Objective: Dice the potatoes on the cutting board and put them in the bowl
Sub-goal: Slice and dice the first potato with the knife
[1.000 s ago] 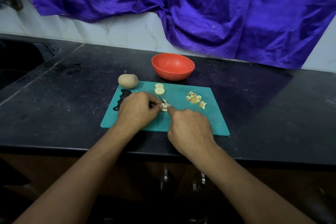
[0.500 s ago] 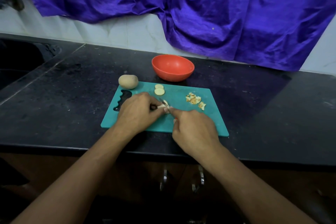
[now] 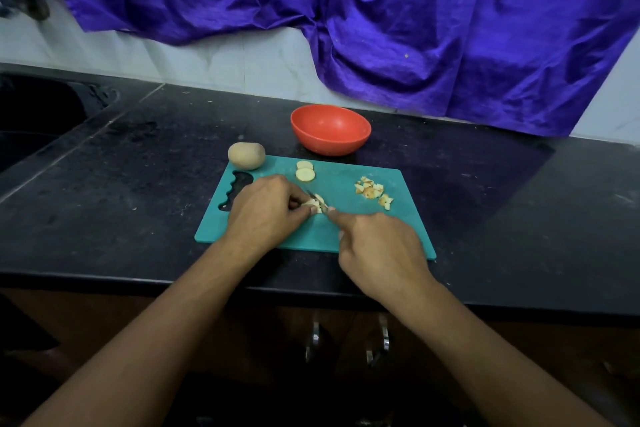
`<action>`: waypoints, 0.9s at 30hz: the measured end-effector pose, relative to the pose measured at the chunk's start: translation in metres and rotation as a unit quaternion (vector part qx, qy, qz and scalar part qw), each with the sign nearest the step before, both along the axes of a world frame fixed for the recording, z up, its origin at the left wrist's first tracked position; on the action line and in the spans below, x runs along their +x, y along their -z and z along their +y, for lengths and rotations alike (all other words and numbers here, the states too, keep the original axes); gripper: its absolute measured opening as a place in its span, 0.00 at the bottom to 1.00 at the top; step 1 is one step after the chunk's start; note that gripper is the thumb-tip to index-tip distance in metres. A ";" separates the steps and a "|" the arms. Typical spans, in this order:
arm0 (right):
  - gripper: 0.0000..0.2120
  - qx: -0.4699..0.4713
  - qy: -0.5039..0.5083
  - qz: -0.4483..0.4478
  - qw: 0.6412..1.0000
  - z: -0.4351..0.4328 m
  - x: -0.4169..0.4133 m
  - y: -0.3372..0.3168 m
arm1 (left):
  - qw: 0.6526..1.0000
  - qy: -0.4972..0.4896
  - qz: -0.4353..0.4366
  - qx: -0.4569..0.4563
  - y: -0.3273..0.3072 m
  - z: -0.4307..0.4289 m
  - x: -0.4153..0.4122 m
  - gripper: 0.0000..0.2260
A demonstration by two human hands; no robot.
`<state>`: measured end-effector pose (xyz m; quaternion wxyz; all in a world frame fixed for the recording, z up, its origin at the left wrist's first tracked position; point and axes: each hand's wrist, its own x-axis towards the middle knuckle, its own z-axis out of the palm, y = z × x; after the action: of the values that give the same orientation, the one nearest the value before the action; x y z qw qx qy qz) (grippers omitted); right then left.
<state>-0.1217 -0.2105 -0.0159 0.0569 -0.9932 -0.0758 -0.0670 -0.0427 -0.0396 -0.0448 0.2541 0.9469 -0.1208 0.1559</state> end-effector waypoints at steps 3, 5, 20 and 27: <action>0.22 0.044 0.033 -0.010 0.998 -0.009 0.003 -0.001 | 1.000 0.000 0.004 -0.006 0.001 0.000 0.001 0.10; 0.22 0.072 0.037 -0.007 0.997 -0.010 0.003 -0.002 | 1.000 0.000 0.008 -0.011 0.001 0.000 0.001 0.10; 0.22 0.064 0.001 -0.040 0.997 0.013 0.002 0.001 | 0.998 -0.001 0.013 -0.060 0.003 0.006 0.001 0.10; 0.23 0.056 -0.004 -0.036 0.998 0.016 -0.001 0.002 | 0.998 -0.006 0.024 -0.051 0.004 0.005 0.004 0.07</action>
<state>-0.1228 -0.1949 -0.0181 0.1096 -0.9852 -0.0774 -0.1068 -0.0392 -0.0343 -0.0485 0.3039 0.9369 -0.1006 0.1405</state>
